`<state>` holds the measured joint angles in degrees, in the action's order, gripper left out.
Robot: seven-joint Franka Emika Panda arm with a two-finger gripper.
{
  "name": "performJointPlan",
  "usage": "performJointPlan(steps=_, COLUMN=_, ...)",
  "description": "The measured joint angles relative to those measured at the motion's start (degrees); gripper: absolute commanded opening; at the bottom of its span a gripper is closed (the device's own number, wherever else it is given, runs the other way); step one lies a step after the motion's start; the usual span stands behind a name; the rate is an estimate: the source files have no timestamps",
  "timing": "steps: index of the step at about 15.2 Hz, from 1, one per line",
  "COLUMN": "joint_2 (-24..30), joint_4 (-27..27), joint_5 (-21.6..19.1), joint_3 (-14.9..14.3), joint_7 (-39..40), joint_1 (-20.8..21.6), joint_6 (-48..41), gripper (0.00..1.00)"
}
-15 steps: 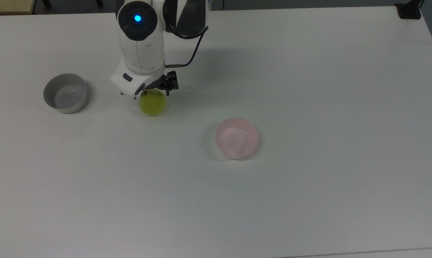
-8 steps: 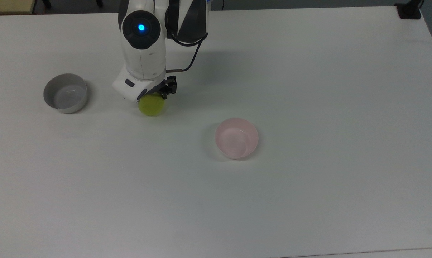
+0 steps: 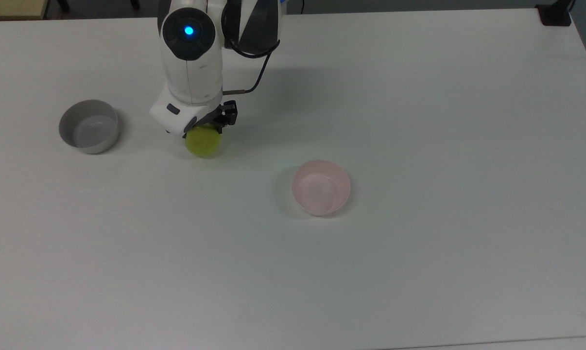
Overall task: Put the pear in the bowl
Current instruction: 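Lift the pear and carry it over the pink bowl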
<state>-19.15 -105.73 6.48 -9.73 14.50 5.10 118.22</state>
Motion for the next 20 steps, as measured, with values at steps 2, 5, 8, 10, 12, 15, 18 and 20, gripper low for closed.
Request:
performJointPlan(steps=2, joint_2=1.6, joint_4=0.1, joint_5=0.0, joint_3=0.0, joint_7=0.7, joint_1=-0.3, joint_6=-0.5, gripper=0.27)
performJointPlan(steps=5, joint_2=6.4, joint_4=2.4, joint_5=0.0, joint_3=-0.1, joint_7=1.0, joint_1=-0.4, joint_6=-5.9, gripper=0.27)
performJointPlan(steps=8, joint_2=9.7, joint_4=7.4, joint_5=0.0, joint_3=-0.2, joint_7=1.0, joint_1=-0.4, joint_6=-14.1, gripper=0.27)
performJointPlan(steps=10, joint_2=11.3, joint_4=10.6, joint_5=0.0, joint_3=-0.2, joint_7=1.0, joint_1=-0.4, joint_6=-18.6, gripper=0.27)
performJointPlan(steps=12, joint_2=11.4, joint_4=11.9, joint_5=-0.2, joint_3=-0.2, joint_7=0.6, joint_1=-0.4, joint_6=-19.1, gripper=0.27)
performJointPlan(steps=15, joint_2=10.9, joint_4=13.8, joint_5=-2.7, joint_3=0.0, joint_7=-4.0, joint_1=0.8, joint_6=-19.1, gripper=0.27)
performJointPlan(steps=18, joint_2=8.7, joint_4=17.8, joint_5=-3.9, joint_3=0.3, joint_7=-13.4, joint_1=5.9, joint_6=-19.1, gripper=0.27)
performJointPlan(steps=20, joint_2=5.5, joint_4=19.9, joint_5=-3.9, joint_3=0.4, joint_7=-19.9, joint_1=10.3, joint_6=-18.9, gripper=0.27)
